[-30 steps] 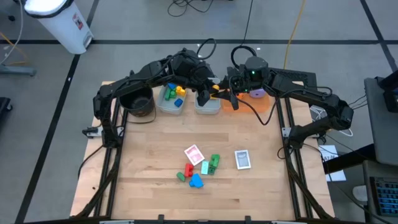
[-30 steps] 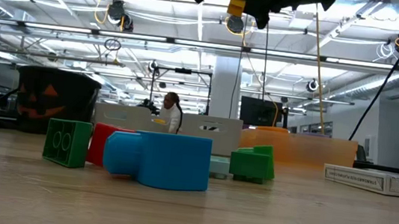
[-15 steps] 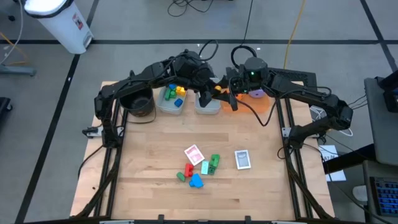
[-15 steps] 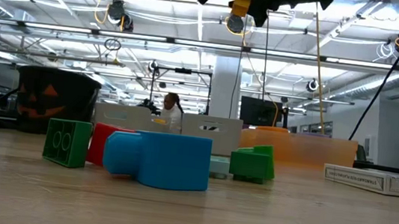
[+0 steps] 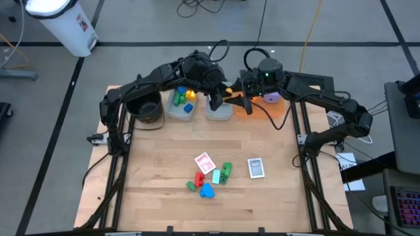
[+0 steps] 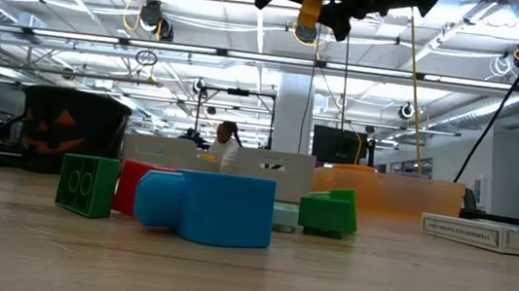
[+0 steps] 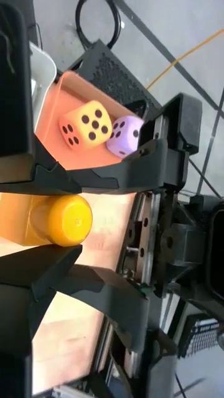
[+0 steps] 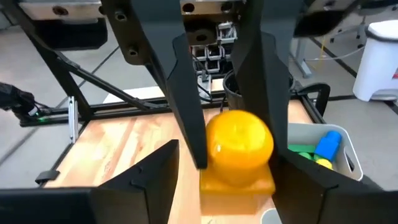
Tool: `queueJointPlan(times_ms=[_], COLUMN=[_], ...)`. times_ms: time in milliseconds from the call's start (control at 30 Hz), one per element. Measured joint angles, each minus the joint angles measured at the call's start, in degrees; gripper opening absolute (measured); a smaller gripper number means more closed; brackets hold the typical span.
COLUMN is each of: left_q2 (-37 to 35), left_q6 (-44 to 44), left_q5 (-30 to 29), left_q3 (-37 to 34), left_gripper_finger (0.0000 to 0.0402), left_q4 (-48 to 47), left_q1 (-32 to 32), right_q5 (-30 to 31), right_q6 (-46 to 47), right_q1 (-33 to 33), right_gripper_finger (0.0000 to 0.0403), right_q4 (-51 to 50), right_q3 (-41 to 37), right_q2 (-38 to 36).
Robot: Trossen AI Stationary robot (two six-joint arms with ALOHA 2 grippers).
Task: Pick & Place Toys
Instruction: Put the yellow game piece into the left gray bin
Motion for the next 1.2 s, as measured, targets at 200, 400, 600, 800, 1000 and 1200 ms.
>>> queueJointPlan(times_ms=[200,400,600,800,1000,1200], left_q2=[0.0,-0.1,-1.8,-5.2,-9.4,-12.6], left_q6=[0.3,0.6,1.2,1.6,0.6,-0.7], left_q5=[-0.2,0.4,-1.9,-3.2,-5.9,-8.5], left_q3=[0.0,0.0,0.0,0.0,0.0,-2.7], left_gripper_finger=[0.0107,0.0107,0.0107,0.0107,0.0107,0.0107], left_q4=[0.1,0.1,-0.5,-2.3,-9.2,-12.4], left_q1=[0.7,2.7,6.1,10.5,15.6,17.8], right_q5=[-6.6,-6.7,-7.6,-7.0,-7.0,-6.5], right_q6=[3.0,2.8,2.1,1.6,1.1,1.0], right_q1=[-3.3,-5.0,-7.1,-9.7,-11.3,-11.7], right_gripper_finger=[0.024,0.0251,0.0251,0.0248,0.0247,0.0247], right_q4=[0.1,-0.2,-2.7,-6.0,-8.9,-10.6], right_q3=[0.0,0.0,0.0,0.0,0.0,0.0], right_q2=[0.0,0.0,-0.1,-0.1,-0.1,-0.1])
